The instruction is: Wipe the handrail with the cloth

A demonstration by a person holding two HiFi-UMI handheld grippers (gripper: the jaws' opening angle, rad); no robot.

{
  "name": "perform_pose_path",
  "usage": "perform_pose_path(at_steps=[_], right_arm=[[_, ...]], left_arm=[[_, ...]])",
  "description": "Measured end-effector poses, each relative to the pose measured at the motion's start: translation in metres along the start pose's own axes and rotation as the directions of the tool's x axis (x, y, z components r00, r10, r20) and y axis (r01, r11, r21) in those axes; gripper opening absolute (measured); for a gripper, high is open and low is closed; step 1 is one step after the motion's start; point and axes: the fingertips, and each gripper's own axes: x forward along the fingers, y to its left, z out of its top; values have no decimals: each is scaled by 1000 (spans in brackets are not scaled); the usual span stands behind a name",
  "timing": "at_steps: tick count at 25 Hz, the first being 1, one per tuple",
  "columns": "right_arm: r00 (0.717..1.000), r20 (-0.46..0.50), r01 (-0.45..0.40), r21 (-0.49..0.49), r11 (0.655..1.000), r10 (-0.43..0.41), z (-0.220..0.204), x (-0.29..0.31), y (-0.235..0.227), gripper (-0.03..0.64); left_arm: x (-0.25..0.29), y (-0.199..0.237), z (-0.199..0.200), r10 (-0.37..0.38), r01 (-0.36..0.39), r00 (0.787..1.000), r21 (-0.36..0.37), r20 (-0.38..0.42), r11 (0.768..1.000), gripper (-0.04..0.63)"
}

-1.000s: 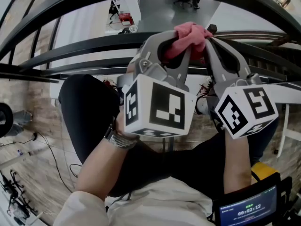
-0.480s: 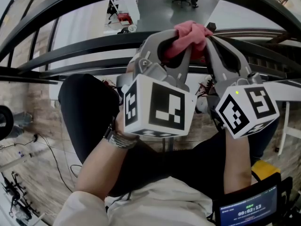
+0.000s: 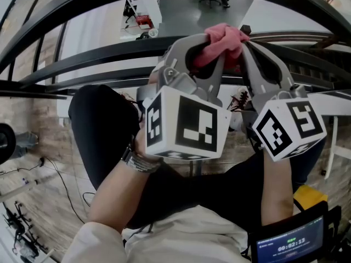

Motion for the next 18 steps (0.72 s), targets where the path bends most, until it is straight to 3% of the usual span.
perform_pose_path(at_steps=[18], right_arm=[[1000, 1, 2, 11, 1000, -2, -2, 1, -1, 2]], left_arm=[[1, -3, -2, -11, 11, 1000, 17, 2, 1000, 28]])
